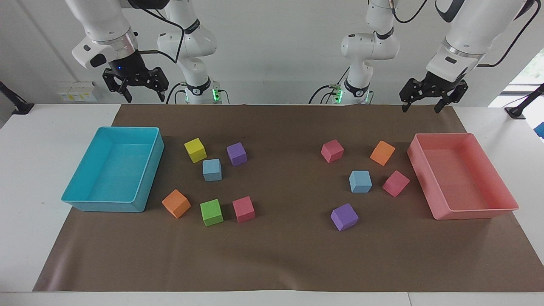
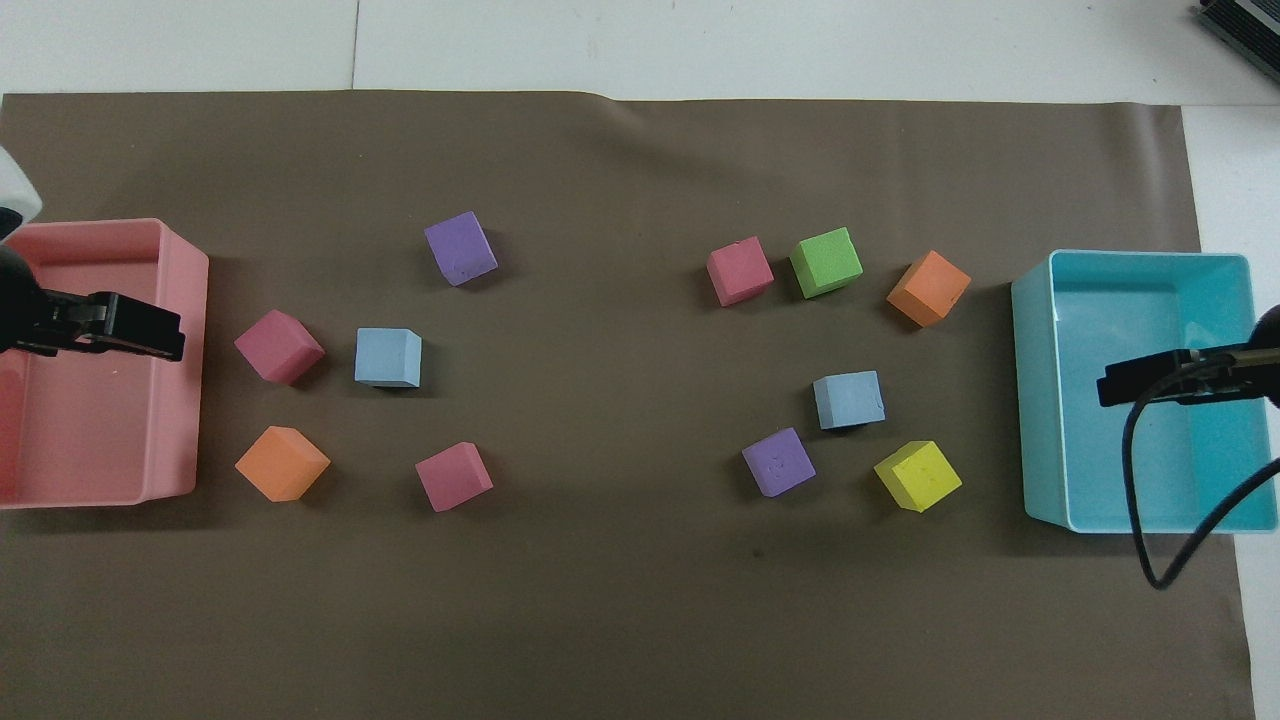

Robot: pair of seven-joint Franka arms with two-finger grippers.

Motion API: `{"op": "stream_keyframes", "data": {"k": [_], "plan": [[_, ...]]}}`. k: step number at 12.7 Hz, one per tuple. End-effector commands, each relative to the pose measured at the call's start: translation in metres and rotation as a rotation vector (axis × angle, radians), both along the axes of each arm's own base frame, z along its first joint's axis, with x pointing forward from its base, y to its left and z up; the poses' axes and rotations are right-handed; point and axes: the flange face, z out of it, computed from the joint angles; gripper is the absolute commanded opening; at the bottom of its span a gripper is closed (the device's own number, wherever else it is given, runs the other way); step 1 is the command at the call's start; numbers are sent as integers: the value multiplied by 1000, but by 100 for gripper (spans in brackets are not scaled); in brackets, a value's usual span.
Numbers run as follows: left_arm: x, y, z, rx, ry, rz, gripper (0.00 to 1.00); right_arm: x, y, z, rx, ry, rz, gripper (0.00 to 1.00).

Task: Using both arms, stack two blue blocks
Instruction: 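Reach the right gripper down to the light-blue cube near the purple cube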

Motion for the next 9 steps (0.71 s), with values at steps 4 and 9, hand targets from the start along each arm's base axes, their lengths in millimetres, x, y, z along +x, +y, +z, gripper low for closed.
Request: {"op": "stream_keyframes", "data": {"k": [4, 9], "plan": [[-5, -2, 4, -7, -11, -5, 100, 12, 35, -65, 30, -35, 81, 100], [-5, 0, 4, -8, -8, 7, 100, 40, 71, -129, 22, -16, 135, 100]]}}
